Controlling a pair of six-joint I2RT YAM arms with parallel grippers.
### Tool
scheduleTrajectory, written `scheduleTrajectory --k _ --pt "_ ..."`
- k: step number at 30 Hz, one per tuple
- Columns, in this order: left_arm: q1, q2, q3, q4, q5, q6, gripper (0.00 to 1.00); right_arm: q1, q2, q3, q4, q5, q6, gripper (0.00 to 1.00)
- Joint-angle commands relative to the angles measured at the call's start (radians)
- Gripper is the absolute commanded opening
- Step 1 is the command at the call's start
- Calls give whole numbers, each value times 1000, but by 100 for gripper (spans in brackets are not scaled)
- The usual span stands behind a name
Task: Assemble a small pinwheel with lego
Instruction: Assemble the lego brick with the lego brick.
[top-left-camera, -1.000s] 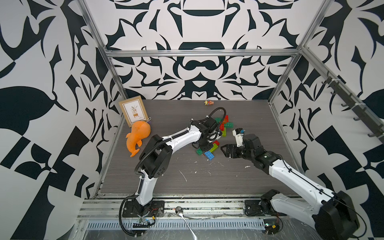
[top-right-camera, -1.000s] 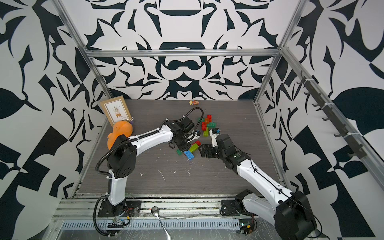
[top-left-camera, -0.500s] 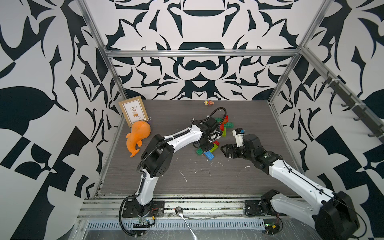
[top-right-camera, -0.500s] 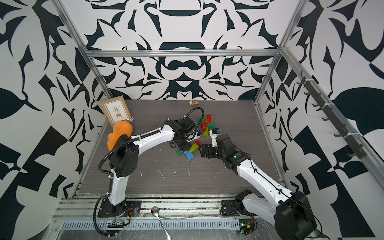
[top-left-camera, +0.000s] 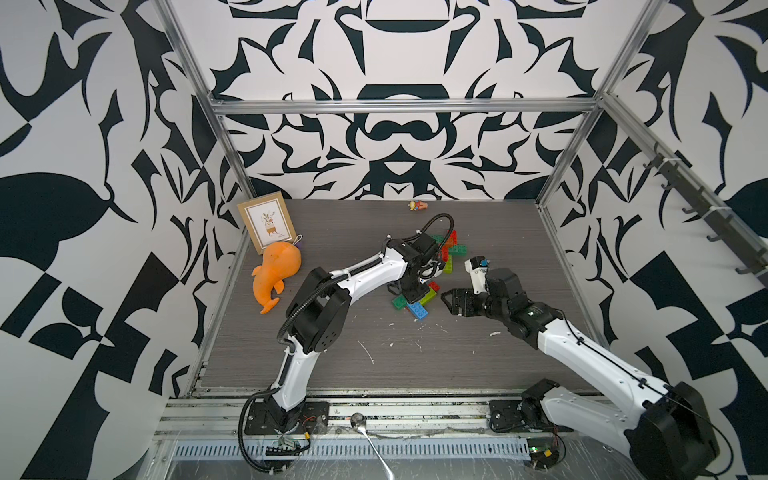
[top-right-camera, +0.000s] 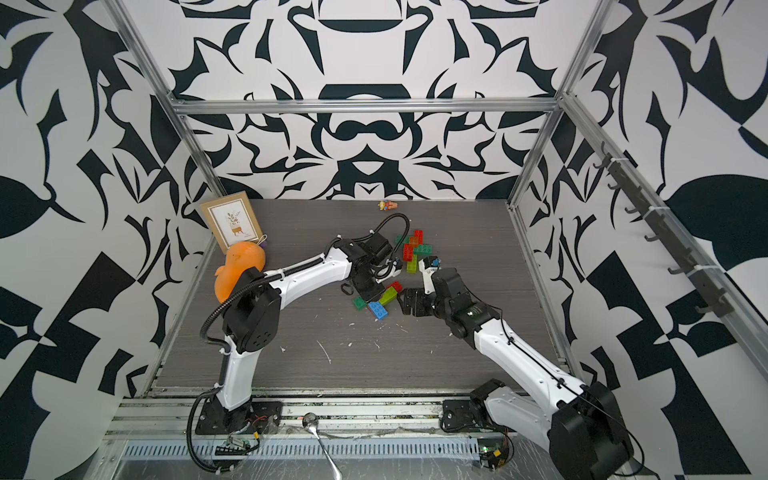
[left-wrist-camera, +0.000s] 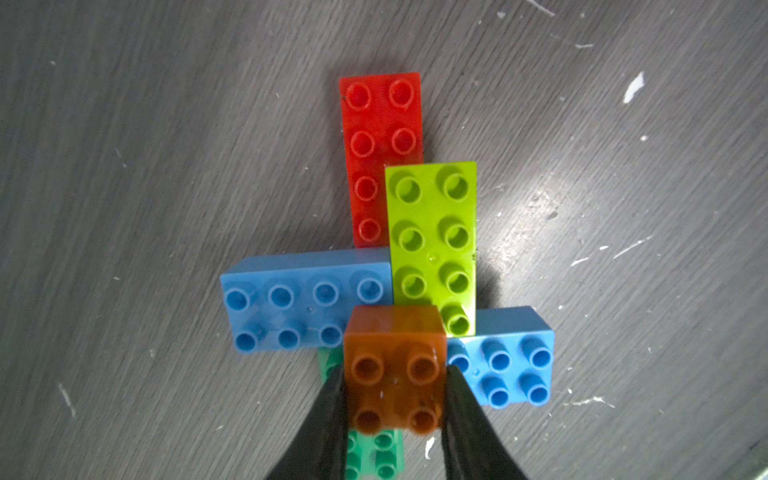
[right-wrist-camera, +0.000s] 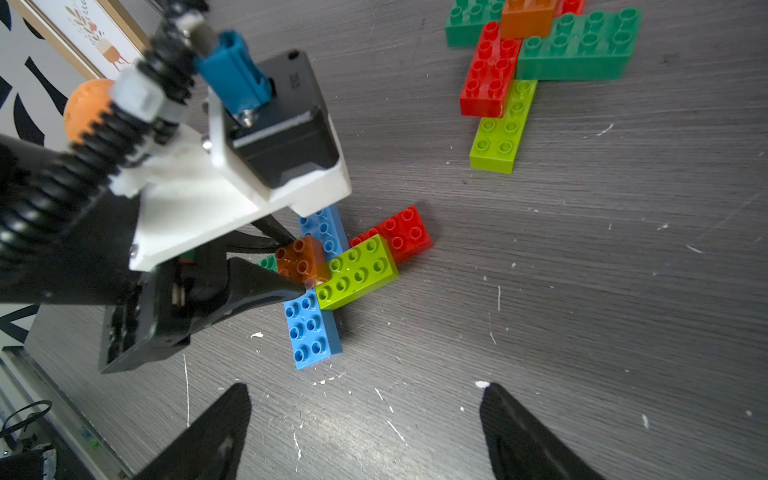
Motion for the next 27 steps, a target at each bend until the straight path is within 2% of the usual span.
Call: scheduleTrajectory --k 1,11,21,27 --pt "4 43 4 -89 -1 -11 22 -2 -11 9 17 -8 -16 89" --pt "3 29 13 -120 74 29 21 -2 -14 10 12 -13 -19 89" --pt "0 90 74 -196 38 103 18 -2 -16 10 9 -13 -21 89" --pt "-8 76 16 -148 35 129 15 -2 -13 13 6 -7 -24 89"
